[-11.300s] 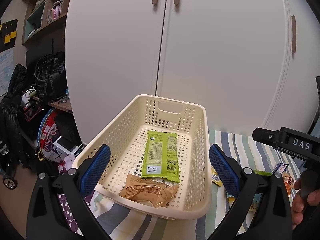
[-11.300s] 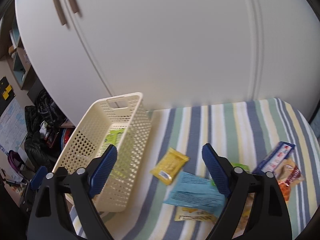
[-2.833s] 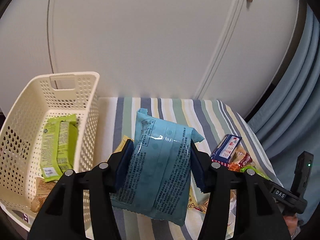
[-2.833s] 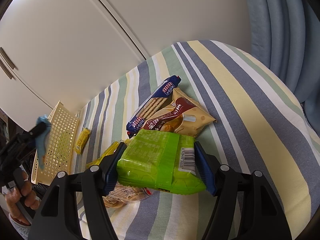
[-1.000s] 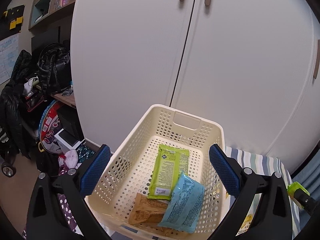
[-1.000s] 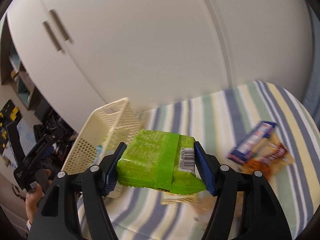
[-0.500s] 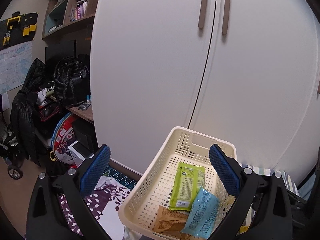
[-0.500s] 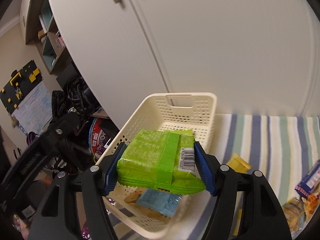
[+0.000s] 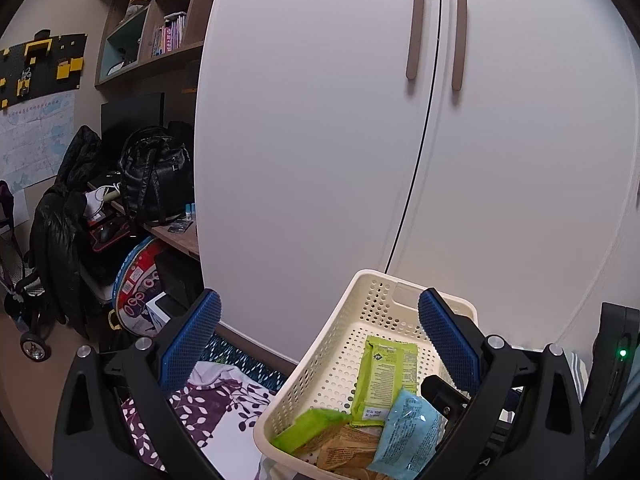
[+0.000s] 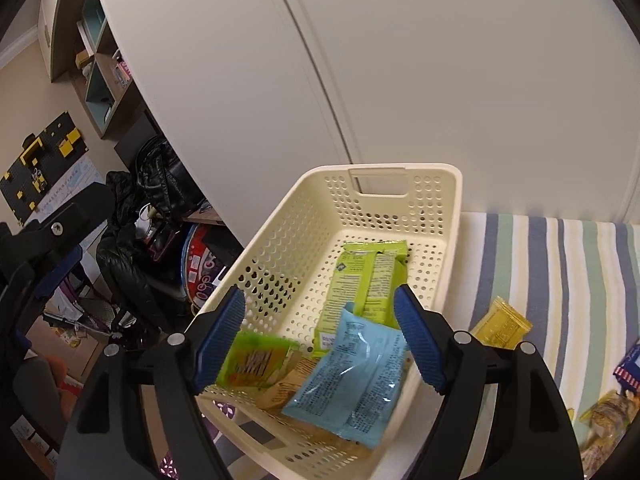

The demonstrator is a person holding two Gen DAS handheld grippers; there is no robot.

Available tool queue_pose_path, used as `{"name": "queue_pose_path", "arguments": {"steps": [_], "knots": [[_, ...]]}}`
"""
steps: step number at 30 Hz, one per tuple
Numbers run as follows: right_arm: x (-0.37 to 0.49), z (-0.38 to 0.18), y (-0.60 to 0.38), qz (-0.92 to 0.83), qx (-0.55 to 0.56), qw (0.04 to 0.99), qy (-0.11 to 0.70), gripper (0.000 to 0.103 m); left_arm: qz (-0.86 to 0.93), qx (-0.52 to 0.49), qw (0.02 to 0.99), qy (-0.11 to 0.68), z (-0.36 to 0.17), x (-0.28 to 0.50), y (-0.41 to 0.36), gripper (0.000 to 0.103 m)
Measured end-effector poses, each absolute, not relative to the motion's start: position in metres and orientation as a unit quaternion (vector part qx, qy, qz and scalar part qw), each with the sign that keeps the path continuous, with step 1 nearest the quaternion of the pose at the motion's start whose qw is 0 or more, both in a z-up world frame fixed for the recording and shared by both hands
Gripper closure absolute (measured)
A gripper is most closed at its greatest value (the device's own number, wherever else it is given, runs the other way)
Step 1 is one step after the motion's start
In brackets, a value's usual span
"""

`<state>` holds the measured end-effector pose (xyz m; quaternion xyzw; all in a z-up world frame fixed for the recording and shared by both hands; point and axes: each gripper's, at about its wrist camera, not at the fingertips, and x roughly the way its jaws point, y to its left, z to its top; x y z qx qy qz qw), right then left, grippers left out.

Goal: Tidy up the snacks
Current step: 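Withdraw the open right gripper from the basket toward the snacks, then lower the right gripper onto the brown kraft bag and close it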

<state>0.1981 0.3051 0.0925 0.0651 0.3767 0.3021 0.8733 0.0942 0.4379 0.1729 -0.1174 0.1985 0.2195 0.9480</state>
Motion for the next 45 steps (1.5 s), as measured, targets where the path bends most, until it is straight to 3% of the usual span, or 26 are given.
{"name": "queue_pose_path", "arguments": {"steps": [21, 40, 45], "knots": [[0.192, 0.087, 0.228, 0.225, 0.101, 0.895, 0.372, 0.022, 0.152, -0.075, 0.967, 0.190, 0.184, 0.100, 0.384, 0.002], [0.172, 0.054, 0.055, 0.055, 0.172, 0.901, 0.394, 0.021, 0.006, -0.038, 0.974, 0.222, 0.173, 0.114, 0.301, 0.003], [0.166, 0.046, 0.006, 0.016, 0.162, 0.903, 0.397, 0.014, -0.008, -0.028, 0.972, 0.233, 0.166, 0.118, 0.289, 0.003]]}}
